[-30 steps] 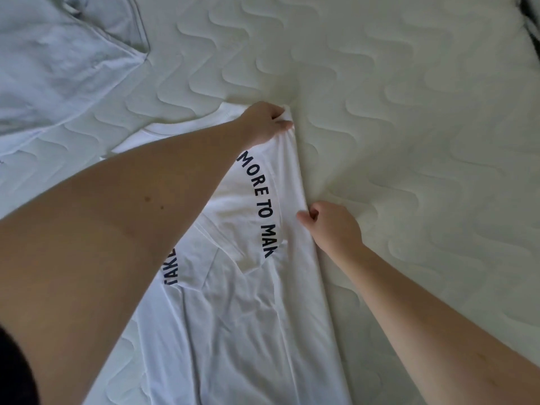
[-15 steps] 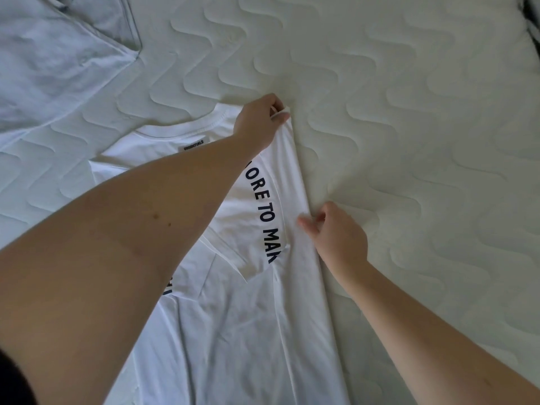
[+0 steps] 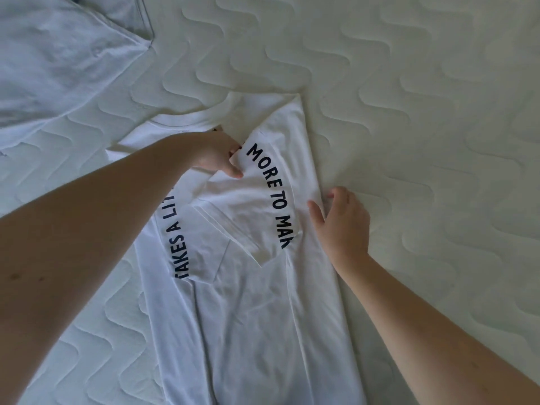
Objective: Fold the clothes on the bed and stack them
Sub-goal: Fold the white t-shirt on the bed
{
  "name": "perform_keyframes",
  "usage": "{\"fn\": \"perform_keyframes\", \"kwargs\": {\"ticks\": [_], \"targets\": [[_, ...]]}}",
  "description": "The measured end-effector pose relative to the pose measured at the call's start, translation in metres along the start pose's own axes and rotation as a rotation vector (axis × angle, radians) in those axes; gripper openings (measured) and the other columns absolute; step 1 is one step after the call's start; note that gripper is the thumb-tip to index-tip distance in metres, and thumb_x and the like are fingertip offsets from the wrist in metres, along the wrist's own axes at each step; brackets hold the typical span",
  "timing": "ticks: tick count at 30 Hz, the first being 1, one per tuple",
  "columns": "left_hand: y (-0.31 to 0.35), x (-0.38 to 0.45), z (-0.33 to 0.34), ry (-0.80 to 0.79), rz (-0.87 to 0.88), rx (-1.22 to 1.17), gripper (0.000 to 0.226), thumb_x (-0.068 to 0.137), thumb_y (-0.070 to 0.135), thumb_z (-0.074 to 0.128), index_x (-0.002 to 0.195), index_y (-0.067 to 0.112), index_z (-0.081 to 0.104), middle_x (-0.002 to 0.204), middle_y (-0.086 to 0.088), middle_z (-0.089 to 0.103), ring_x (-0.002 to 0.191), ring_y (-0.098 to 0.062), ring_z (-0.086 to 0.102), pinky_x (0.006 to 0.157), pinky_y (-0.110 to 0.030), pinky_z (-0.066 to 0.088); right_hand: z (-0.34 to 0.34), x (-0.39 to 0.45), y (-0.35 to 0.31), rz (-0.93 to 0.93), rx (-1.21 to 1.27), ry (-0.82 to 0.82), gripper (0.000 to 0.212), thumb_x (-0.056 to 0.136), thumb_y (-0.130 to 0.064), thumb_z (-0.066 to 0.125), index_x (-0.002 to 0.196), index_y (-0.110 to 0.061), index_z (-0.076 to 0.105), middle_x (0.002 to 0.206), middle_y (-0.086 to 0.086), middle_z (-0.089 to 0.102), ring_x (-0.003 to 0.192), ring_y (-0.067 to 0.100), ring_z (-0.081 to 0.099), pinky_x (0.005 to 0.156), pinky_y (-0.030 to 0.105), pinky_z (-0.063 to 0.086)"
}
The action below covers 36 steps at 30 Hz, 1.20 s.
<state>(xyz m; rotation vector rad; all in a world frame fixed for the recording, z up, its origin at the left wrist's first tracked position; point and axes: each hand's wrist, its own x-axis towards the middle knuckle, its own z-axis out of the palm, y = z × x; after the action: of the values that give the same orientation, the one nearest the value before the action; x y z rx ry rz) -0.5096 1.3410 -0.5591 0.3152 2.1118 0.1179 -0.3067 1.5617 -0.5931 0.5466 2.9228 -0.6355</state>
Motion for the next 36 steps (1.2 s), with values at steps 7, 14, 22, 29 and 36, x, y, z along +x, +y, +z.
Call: {"fn": "perform_keyframes", "kwargs": {"ticks": [7, 14, 22, 29, 36], "targets": [[-0.017, -0.012, 0.026, 0.393, -0.007, -0.385, 0.021, 0.088, 0.047, 0.065, 0.090, 0.027, 0.060, 0.118, 0.001, 0.065, 0.082, -0.012, 0.060, 0.057, -0.021, 0.041, 0.020, -0.056, -0.019, -0.597, -0.135, -0.094, 0.062, 0.087, -0.044, 0.061, 0.140, -0.013, 0.049, 0.140, 0.006, 0.052, 0.129, 0.028, 0.048, 0.105, 0.044, 0.037], [-0.032, -0.034, 0.058, 0.331, -0.079, -0.398, 0.047, 0.074, 0.058, 0.075, 0.101, 0.022, 0.060, 0.086, 0.013, 0.058, 0.081, -0.010, 0.055, 0.062, -0.020, 0.035, 0.038, -0.064, -0.033, -0.687, -0.282, -0.097, 0.062, 0.089, -0.031, 0.061, 0.145, -0.012, 0.043, 0.154, 0.006, 0.038, 0.144, 0.025, 0.031, 0.117, 0.046, 0.027], [-0.045, -0.047, 0.060, 0.483, -0.098, -0.509, 0.017, 0.090, 0.034, 0.067, 0.100, 0.022, 0.060, 0.085, 0.007, 0.064, 0.070, -0.005, 0.055, 0.054, -0.022, 0.037, 0.035, -0.057, -0.026, -0.763, -0.121, 0.003, 0.035, 0.094, -0.022, 0.053, 0.127, -0.014, 0.063, 0.135, 0.003, 0.059, 0.129, 0.028, 0.051, 0.110, 0.046, 0.037], [-0.025, -0.051, 0.098, 0.723, -0.181, -0.269, 0.037, 0.090, 0.025, 0.065, 0.123, 0.014, 0.052, 0.115, -0.012, 0.060, 0.106, -0.031, 0.057, 0.083, -0.040, 0.045, 0.044, -0.070, -0.018, -0.798, -0.217, -0.103, 0.044, 0.096, -0.032, 0.049, 0.138, -0.020, 0.053, 0.148, 0.003, 0.046, 0.138, 0.026, 0.041, 0.112, 0.047, 0.033], [0.020, -0.057, 0.166, 0.774, 0.171, 0.184, 0.059, 0.103, 0.040, 0.023, 0.156, 0.019, 0.007, 0.164, -0.007, 0.006, 0.151, -0.025, 0.001, 0.122, -0.044, 0.006, 0.045, -0.100, 0.008, -0.658, -0.197, -0.120, 0.064, 0.099, -0.042, 0.040, 0.153, -0.010, 0.024, 0.160, 0.006, 0.021, 0.149, 0.019, 0.018, 0.118, 0.043, 0.024]]}}
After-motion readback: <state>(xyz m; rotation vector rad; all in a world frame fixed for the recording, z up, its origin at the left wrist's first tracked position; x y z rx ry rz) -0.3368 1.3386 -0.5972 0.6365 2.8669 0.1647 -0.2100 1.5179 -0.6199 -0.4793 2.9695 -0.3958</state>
